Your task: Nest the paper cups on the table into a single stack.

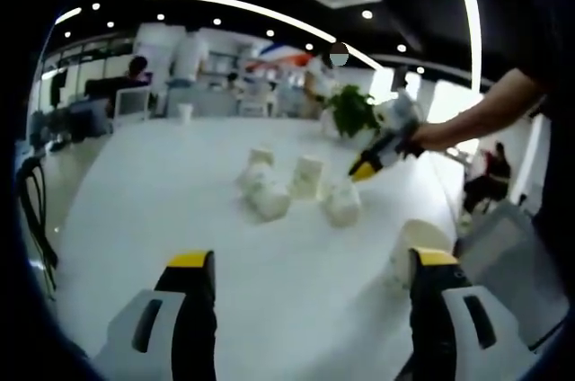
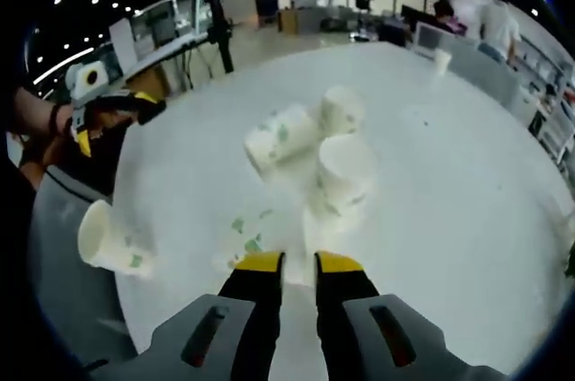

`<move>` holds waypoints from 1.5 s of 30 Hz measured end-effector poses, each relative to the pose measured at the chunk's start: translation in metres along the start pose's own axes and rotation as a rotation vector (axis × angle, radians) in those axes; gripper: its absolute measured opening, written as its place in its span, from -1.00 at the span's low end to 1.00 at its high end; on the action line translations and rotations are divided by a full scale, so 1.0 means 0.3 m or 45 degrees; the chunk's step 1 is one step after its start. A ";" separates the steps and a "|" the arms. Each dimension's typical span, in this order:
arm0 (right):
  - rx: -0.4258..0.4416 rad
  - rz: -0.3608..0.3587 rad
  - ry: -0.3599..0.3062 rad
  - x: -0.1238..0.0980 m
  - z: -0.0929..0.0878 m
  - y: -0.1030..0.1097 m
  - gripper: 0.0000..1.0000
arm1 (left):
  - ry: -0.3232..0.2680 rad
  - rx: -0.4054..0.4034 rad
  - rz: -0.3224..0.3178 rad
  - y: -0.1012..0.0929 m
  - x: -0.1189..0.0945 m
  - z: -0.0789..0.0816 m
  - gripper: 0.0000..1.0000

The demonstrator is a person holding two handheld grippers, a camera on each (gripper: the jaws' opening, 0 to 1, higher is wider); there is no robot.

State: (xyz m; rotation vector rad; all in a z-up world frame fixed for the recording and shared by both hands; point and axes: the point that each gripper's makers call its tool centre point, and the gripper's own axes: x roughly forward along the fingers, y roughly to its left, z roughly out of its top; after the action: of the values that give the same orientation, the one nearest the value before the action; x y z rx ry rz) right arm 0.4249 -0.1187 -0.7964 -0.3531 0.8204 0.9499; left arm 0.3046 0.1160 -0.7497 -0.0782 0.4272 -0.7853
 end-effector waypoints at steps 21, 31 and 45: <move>0.037 0.117 -0.030 0.053 0.013 0.065 -0.83 | 0.008 -0.026 0.023 0.003 -0.018 -0.024 0.71; 0.079 0.163 -0.101 0.057 0.037 0.099 -0.94 | 0.016 -0.027 0.018 -0.004 -0.023 -0.038 0.70; -0.028 0.179 -0.127 0.030 0.054 0.141 -1.00 | 0.011 -0.021 0.018 -0.008 -0.025 -0.033 0.69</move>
State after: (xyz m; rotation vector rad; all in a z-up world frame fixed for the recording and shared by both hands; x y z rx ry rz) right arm 0.4002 -0.0803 -0.7893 -0.2673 0.7512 1.0995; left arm 0.2943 0.1204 -0.7557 -0.0875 0.4419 -0.7683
